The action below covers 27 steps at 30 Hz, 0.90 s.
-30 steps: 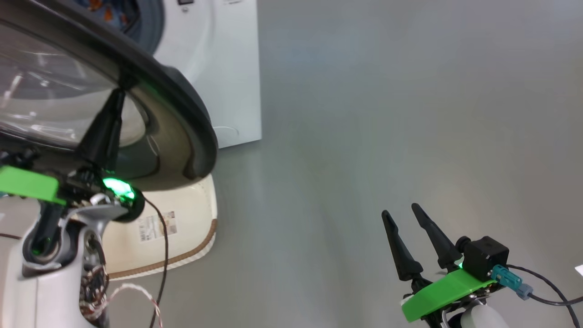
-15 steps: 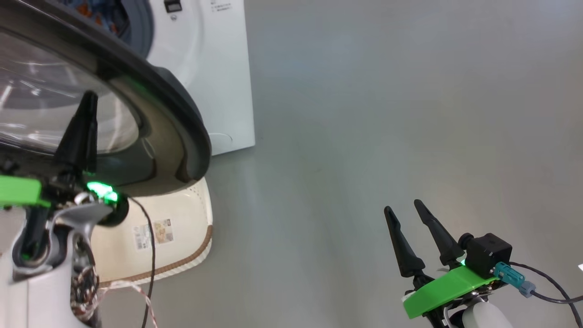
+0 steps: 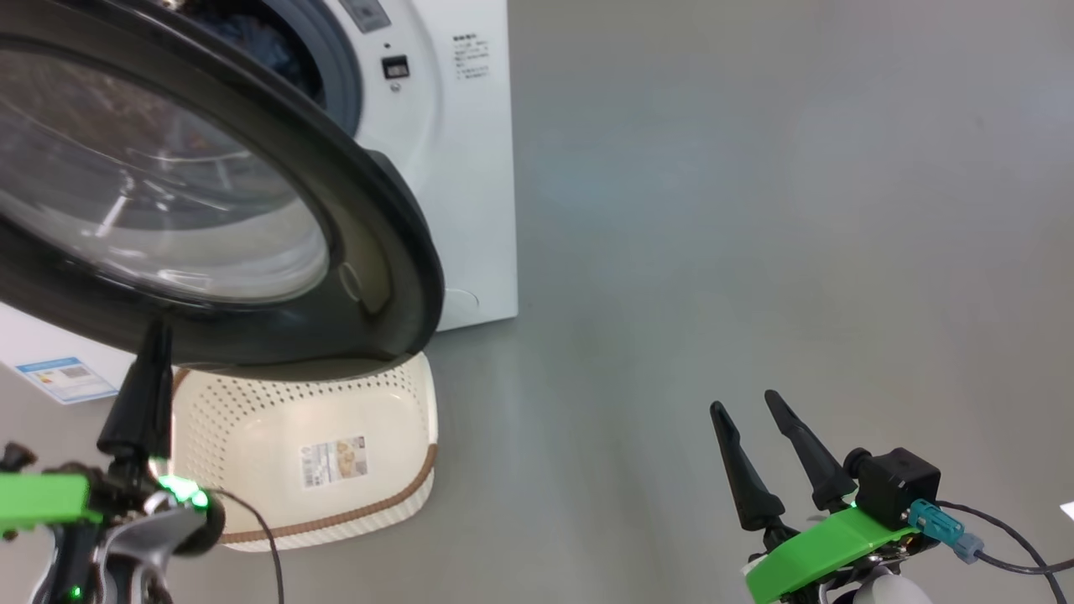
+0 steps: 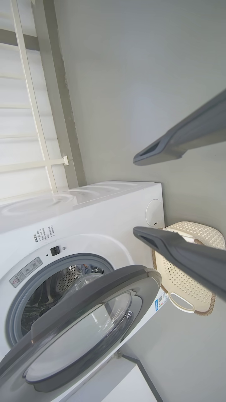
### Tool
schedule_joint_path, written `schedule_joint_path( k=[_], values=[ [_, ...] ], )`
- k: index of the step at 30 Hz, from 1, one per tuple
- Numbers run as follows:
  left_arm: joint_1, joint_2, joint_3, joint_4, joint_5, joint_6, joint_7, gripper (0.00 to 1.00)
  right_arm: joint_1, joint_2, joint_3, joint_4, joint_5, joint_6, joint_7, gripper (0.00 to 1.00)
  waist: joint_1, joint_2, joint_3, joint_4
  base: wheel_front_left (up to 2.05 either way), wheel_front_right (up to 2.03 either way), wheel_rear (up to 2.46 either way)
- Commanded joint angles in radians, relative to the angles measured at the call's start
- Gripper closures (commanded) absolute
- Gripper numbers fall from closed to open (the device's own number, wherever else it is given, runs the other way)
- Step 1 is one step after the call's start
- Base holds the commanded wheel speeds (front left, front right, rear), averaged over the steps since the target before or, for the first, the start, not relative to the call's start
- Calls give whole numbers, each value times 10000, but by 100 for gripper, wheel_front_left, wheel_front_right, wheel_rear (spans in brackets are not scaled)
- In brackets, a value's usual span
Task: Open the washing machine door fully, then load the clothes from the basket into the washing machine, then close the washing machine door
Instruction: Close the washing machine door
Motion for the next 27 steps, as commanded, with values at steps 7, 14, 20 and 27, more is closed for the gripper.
schedule_joint_path(
  k=[7, 14, 20, 27],
  values=[
    [1124, 205, -25, -1008, -120, -106, -851, 100, 176, 39, 268, -169, 265, 16, -120, 0, 0, 0, -670, 417, 0, 0, 0],
    [2346, 204, -316, -1834, -164, -107, -1924, 71, 307, 39, 273, -184, 341, 16, -120, 0, 0, 0, -935, 520, 0, 0, 0],
    [2721, 203, -608, -2112, 5, -107, -2308, 0, 353, 39, 252, -193, 317, 16, -120, 0, 0, 0, -972, 631, 0, 0, 0],
    [2983, 299, -744, -2729, 1873, -107, -3320, 0, 369, 39, 289, -204, 287, 16, -120, 0, 0, 0, -1056, 649, 0, 0, 0]
  ],
)
